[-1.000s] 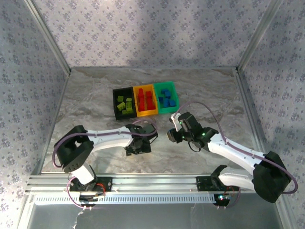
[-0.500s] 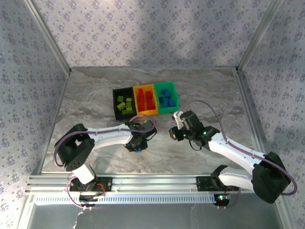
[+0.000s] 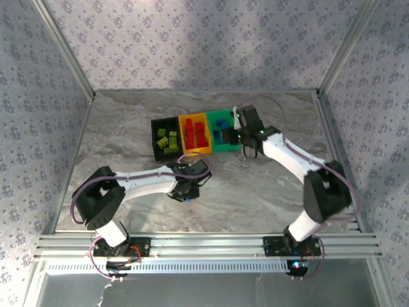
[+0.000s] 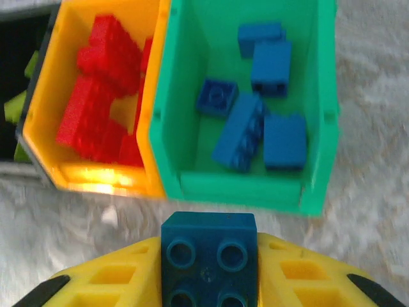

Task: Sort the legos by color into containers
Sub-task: Place the lego in the container.

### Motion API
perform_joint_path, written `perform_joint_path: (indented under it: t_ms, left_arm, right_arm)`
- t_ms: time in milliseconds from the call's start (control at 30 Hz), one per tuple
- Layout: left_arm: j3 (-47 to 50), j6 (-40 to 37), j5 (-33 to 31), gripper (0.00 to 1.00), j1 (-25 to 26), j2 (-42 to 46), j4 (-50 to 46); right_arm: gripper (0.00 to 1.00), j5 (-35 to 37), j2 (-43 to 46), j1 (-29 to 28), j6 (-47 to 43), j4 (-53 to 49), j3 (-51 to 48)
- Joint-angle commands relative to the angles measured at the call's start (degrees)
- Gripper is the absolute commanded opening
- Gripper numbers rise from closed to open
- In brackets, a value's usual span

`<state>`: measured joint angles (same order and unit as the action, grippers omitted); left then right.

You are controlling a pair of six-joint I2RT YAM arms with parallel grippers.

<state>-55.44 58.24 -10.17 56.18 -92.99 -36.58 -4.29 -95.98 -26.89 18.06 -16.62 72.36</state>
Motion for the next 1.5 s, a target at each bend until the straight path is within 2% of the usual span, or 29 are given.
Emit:
perform_joint_path:
  t_ms: [0,133,200,300,333,467,633,800,1000,1167,1300,1467]
  left_arm:
    - [-3.58,-3.33,-2.24,0.26,-0.88,2.72,-0.05]
    - [-5.95,-5.17,-2.59,0.27,-1.93,3.33,-0.25]
    - [-7.16,-5.91,-2.62,0.27,-2.45,3.18,-0.4]
    - [-9.15,-6.75,-2.32,0.27,-3.28,2.35,-0.69]
    - [-9.74,-7.13,-2.17,0.27,-3.57,2.05,-0.68]
    - [-14.02,-9.62,-1.02,0.27,-5.08,-0.04,-0.9]
    - [-24.81,-15.6,-1.31,0.27,-6.59,-5.68,-4.36]
    - [-37.48,-20.54,-0.67,0.27,-9.39,-14.58,-6.42]
    - [-52.07,-24.32,2.04,0.27,-12.53,-26.03,-8.35]
    - [-69.41,-28.85,2.14,0.28,-13.28,-36.01,-14.27]
    - [-84.14,-31.85,2.01,0.29,-13.43,-44.74,-20.1]
    - [-90.85,-32.36,2.75,0.32,-14.61,-50.56,-21.29]
  right_arm:
    - [0.37,1.28,-8.55,1.04,0.31,-4.96,9.48]
    - [0.42,1.99,-18.58,2.04,-0.76,-10.24,21.1]
    - [0.47,2.05,-22.02,2.12,-1.78,-12.54,26.09]
    - [0.6,1.98,-23.33,2.03,-2.16,-13.54,28.47]
    - [0.61,1.93,-22.83,2.05,-2.16,-13.45,27.99]
    - [0.62,1.77,-16.25,1.98,-1.37,-9.2,19.95]
    - [0.62,3.46,-3.64,2.02,-0.46,-4.2,5.29]
    - [0.64,6.78,9.04,2.12,1.03,-0.31,-11.46]
    - [0.64,10.47,18.2,2.67,2.45,4.43,-25.84]
    - [0.64,10.47,22.65,2.64,2.86,9.34,-33.28]
    - [0.64,10.63,23.92,2.51,2.43,10.06,-35.1]
    - [0.64,9.68,24.09,2.3,1.8,10.89,-35.52]
